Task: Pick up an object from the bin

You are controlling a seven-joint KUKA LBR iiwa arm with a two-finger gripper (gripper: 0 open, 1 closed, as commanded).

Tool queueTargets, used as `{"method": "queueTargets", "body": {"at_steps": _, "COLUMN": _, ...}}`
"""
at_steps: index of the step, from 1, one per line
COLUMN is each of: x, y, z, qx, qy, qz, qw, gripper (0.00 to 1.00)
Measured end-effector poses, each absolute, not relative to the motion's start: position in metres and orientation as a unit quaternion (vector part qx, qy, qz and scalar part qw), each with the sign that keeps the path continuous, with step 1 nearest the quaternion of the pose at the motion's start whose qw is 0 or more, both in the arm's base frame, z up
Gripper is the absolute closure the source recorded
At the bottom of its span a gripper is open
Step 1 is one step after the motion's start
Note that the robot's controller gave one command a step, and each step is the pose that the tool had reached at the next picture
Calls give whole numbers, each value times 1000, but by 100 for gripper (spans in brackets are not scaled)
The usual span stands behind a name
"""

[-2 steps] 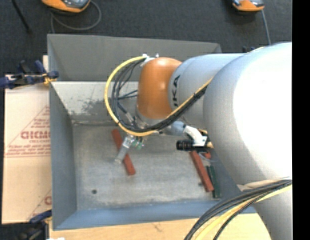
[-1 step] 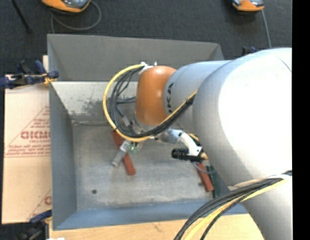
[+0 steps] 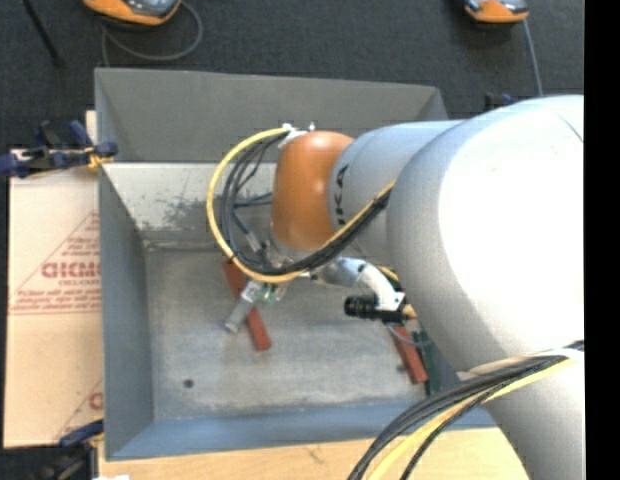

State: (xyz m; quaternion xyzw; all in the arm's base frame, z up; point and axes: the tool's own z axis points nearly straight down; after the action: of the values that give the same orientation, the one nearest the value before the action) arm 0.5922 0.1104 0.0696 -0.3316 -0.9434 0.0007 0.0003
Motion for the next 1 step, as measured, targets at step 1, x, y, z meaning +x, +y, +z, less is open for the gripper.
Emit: {"method": "queueTargets", "body": {"at_steps": 1, "x": 593, "y": 110, "z": 70, "qx": -331, "qy": -944, "qz": 1, "qw": 0, "gripper": 100}}
